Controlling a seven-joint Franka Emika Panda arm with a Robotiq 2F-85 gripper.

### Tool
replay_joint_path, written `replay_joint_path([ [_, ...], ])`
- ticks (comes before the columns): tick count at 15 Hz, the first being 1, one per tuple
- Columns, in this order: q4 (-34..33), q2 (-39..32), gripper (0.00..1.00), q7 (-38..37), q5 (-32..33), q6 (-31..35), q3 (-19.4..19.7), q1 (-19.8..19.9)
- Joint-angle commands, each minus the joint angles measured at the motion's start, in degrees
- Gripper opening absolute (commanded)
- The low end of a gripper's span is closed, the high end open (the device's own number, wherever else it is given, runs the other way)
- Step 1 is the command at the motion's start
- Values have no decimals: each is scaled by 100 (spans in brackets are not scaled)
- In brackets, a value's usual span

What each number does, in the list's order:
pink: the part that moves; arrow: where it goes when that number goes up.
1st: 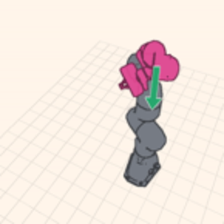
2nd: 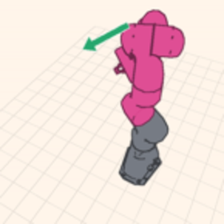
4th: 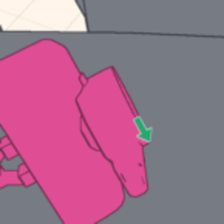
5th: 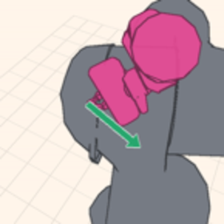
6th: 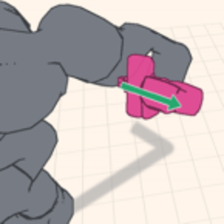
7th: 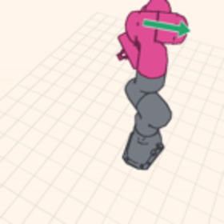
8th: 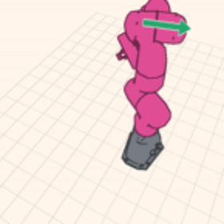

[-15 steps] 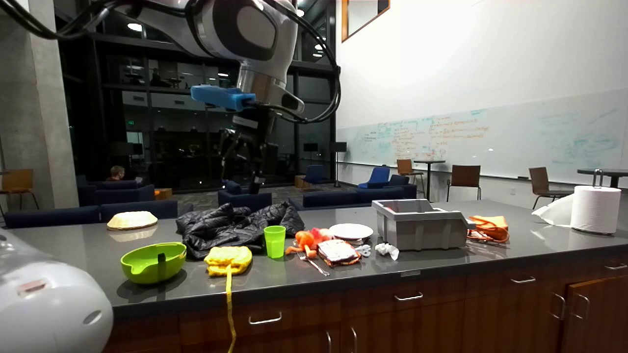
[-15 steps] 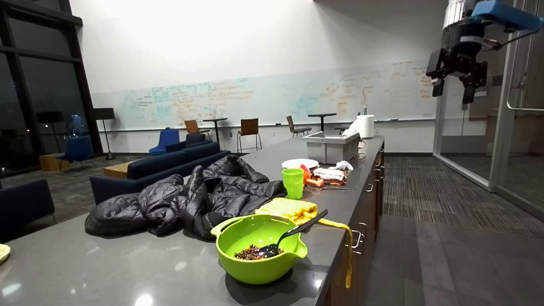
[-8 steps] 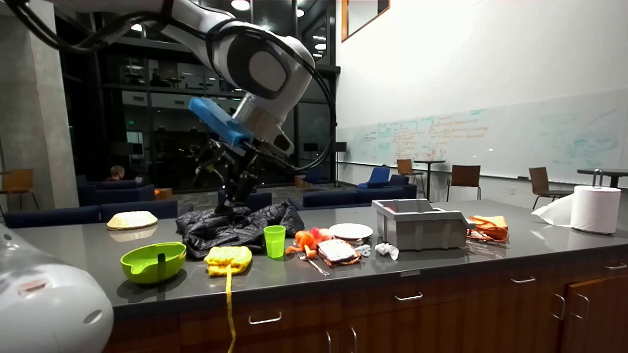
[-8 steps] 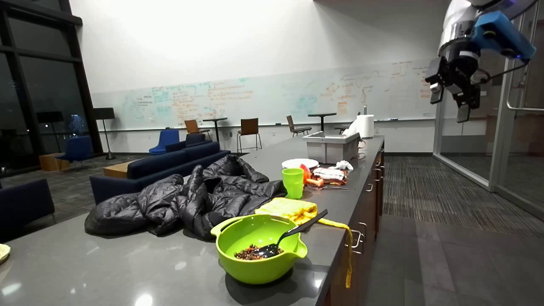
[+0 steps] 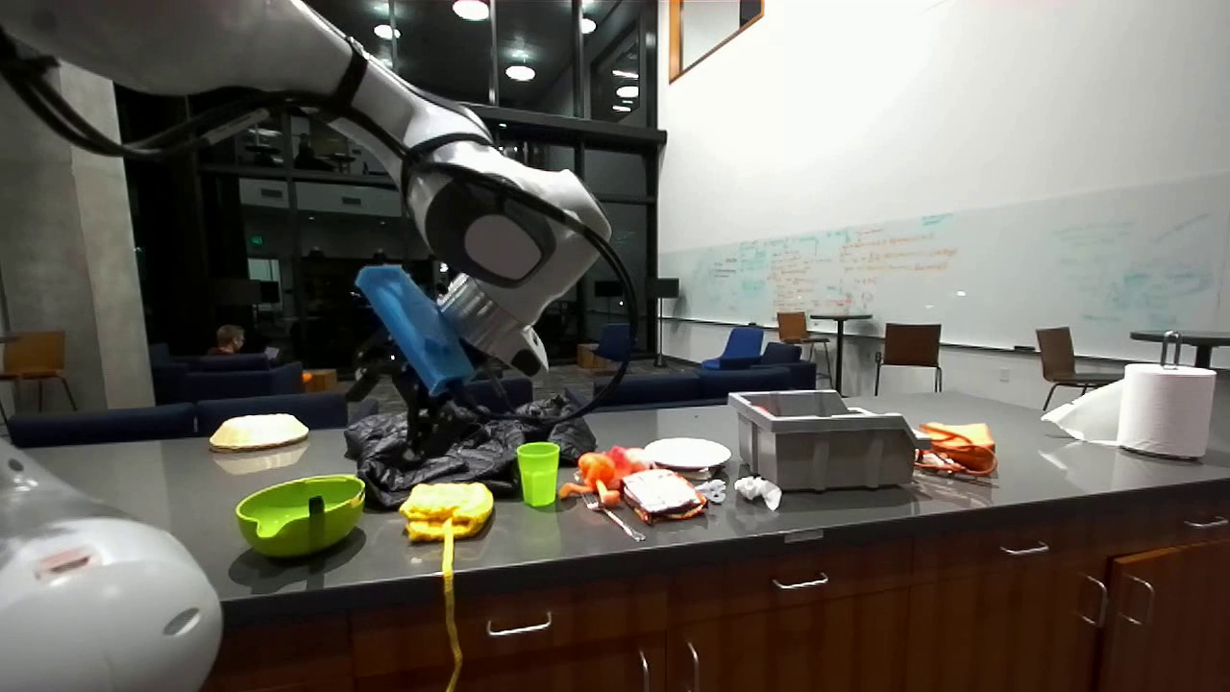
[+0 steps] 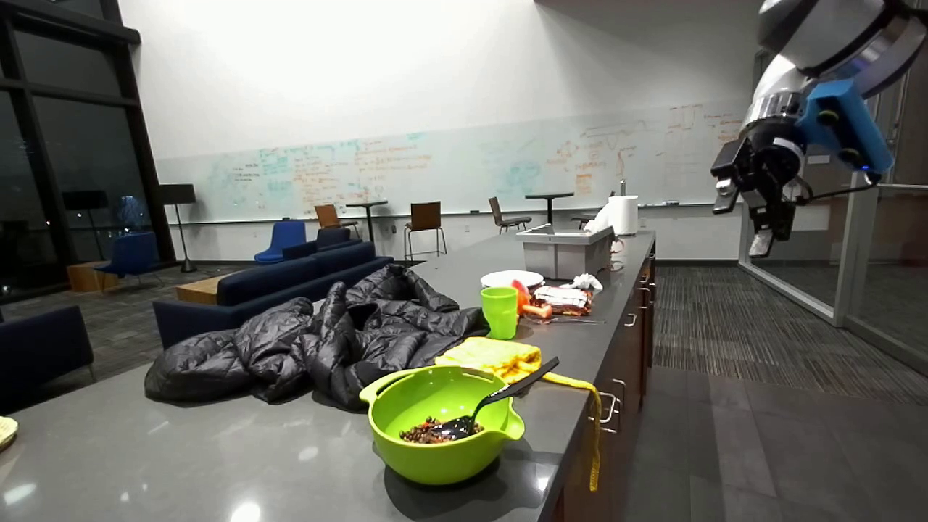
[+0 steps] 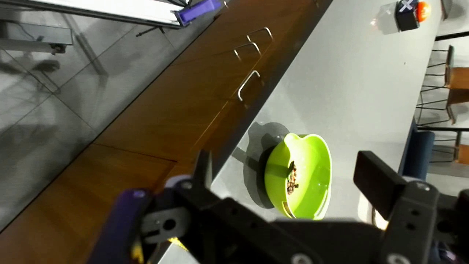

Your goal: Put the spoon on the counter

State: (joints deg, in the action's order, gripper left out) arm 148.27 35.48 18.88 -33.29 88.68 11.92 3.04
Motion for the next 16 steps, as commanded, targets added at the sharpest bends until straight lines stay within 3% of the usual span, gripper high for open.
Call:
replay_joint_path([
  [1, 356, -40, 100, 315, -553, 735, -286, -87],
  [6, 436, -488, 100, 440, -1295, 1656, -860, -515],
  [13, -93, -1507, 100, 387, -2248, 2787, -1557, -1064],
  [15, -272, -1796, 100, 317, -2320, 2811, -1635, -1098],
  [16, -17, -1427, 100, 324, -2207, 2727, -1606, -1033],
])
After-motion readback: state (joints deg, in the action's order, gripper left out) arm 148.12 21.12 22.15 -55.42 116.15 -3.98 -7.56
